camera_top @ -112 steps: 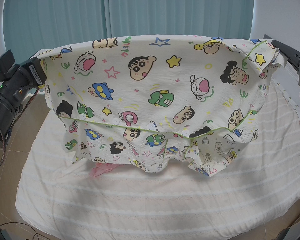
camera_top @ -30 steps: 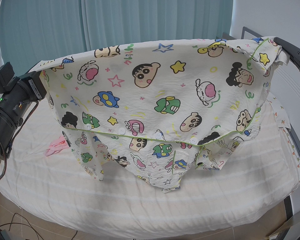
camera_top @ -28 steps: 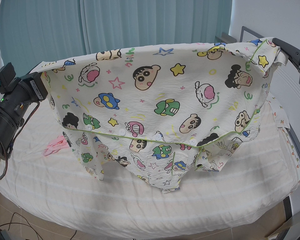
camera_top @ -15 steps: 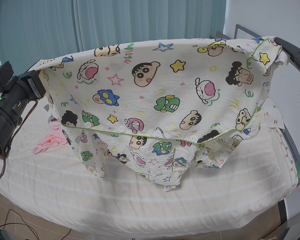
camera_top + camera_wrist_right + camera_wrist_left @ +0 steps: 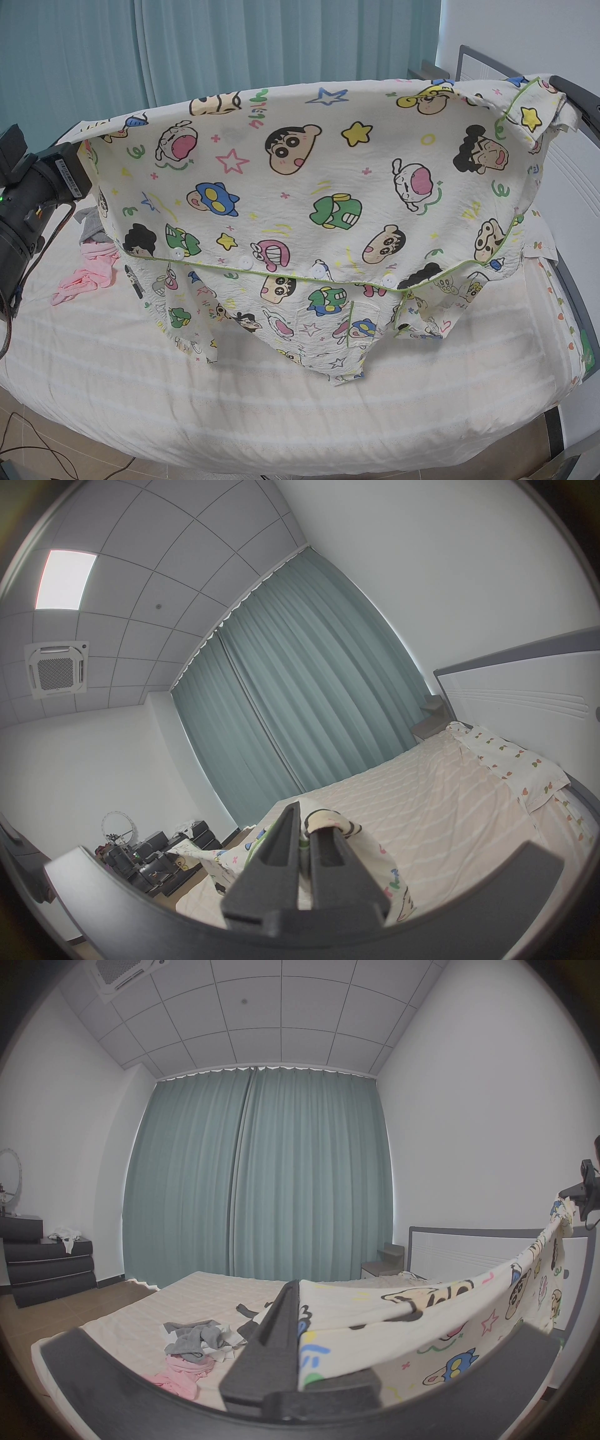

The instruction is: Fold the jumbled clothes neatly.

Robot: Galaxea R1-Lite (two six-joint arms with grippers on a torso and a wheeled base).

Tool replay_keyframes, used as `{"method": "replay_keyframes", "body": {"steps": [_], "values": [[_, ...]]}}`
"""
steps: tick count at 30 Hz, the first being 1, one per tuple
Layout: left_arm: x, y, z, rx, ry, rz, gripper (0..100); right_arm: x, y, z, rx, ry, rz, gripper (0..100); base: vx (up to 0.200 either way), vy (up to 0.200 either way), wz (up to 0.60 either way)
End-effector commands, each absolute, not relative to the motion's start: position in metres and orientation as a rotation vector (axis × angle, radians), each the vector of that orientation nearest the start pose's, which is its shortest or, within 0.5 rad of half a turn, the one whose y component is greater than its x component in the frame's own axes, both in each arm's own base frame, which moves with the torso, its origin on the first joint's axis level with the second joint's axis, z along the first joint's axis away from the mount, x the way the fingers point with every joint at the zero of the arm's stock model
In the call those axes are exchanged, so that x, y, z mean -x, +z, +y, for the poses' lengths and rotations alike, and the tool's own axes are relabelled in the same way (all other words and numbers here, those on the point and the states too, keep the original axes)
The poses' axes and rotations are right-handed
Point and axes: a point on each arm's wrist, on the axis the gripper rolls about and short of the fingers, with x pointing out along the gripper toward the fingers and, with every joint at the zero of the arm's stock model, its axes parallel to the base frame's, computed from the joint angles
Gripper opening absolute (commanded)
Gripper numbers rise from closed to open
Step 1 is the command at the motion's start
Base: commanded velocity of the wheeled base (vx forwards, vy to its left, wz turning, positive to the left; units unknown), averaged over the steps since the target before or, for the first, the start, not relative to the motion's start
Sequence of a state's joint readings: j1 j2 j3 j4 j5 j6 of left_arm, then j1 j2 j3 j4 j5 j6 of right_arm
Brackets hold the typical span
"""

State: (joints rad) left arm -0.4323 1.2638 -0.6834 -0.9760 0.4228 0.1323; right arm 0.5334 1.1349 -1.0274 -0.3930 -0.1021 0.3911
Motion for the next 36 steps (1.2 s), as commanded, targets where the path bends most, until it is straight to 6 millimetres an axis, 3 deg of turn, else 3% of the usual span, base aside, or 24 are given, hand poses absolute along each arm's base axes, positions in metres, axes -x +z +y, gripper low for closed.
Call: {"method": "replay_keyframes", "body": {"steps": [1,16,25,36], "values": [[-0.176,0.292,-0.071,0.035,0.016,-0.362,0,-0.131,0.357,0.074,-0.475,0.477,-0.189,0,-0.200,0.000,0.00],[-0.161,0.298,-0.064,0.050,0.020,-0.395,0,-0.106,0.361,0.061,-0.482,0.503,-0.244,0,-0.200,0.000,0.00],[-0.151,0.296,-0.060,0.053,0.025,-0.400,0,-0.082,0.370,0.047,-0.492,0.532,-0.311,0,0.000,0.000,0.00],[-0.151,0.272,-0.059,0.012,0.033,-0.300,0,-0.095,0.349,0.047,-0.456,0.449,-0.221,0,0.000,0.000,0.00]]}}
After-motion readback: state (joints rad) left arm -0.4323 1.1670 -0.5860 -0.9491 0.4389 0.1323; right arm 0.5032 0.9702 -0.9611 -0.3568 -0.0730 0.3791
